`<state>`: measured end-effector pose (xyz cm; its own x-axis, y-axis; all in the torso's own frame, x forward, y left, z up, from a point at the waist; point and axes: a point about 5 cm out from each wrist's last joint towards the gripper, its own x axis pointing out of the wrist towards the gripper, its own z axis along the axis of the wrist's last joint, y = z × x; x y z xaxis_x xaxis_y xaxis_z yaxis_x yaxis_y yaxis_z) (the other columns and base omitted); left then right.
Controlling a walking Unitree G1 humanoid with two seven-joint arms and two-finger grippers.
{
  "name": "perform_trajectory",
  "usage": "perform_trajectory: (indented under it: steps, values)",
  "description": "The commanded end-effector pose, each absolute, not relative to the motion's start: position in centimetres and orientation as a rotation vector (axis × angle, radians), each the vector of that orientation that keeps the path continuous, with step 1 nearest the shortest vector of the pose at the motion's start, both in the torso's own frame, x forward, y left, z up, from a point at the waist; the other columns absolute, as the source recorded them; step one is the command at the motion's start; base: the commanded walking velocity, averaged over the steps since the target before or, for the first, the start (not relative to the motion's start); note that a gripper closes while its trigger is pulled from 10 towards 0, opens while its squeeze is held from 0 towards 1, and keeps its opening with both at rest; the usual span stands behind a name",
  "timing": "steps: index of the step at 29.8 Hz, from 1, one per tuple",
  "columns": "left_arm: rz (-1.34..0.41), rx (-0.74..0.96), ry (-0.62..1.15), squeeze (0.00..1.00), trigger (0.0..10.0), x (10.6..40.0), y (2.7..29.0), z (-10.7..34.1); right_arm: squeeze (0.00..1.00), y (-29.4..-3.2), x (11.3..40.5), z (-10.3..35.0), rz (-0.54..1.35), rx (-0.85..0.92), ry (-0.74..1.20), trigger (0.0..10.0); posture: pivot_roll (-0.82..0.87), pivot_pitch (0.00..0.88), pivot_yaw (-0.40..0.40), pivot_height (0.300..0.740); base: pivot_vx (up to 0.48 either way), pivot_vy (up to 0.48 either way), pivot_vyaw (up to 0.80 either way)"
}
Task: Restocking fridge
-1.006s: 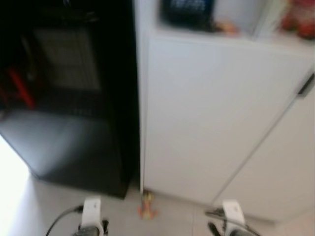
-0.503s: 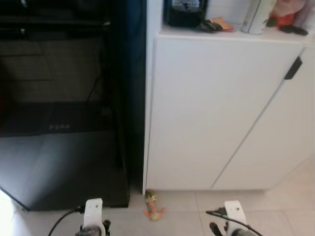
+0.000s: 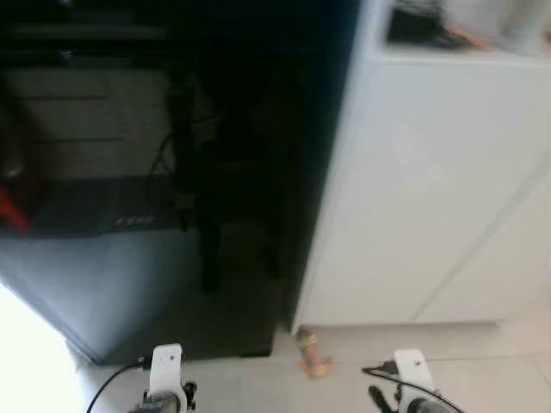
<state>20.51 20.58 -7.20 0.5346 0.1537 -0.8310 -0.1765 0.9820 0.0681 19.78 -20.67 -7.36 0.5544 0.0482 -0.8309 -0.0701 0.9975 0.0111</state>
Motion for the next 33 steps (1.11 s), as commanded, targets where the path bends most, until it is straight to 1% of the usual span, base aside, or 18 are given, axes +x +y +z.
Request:
perform_trajectory:
  steps: [1,10,26,33]
  values:
    - [0.186,-0.030,0.997,0.00,10.0,20.49,19.99,-7.32,0.00,-21.08,19.61,-7.36,0.067,-0.025,0.982,10.0,-0.13,0.002,-0.042,0.740,0.000,0.476,0.00]
    - [0.184,-0.034,0.998,0.00,10.0,20.48,19.93,-7.34,0.00,-21.26,19.42,-7.46,0.017,0.003,0.986,10.0,-0.12,0.015,-0.046,0.740,0.000,0.476,0.00]
    - [0.182,-0.032,1.002,0.00,10.0,20.46,20.02,-7.34,0.00,-21.19,19.40,-7.49,0.017,0.005,0.991,10.0,-0.12,0.036,-0.041,0.740,0.000,0.476,0.00]
    - [0.180,-0.029,1.003,0.00,10.0,20.39,19.98,-7.38,0.00,-21.22,19.28,-7.55,0.022,0.002,0.998,10.0,-0.11,0.023,-0.041,0.740,0.000,0.476,0.00]
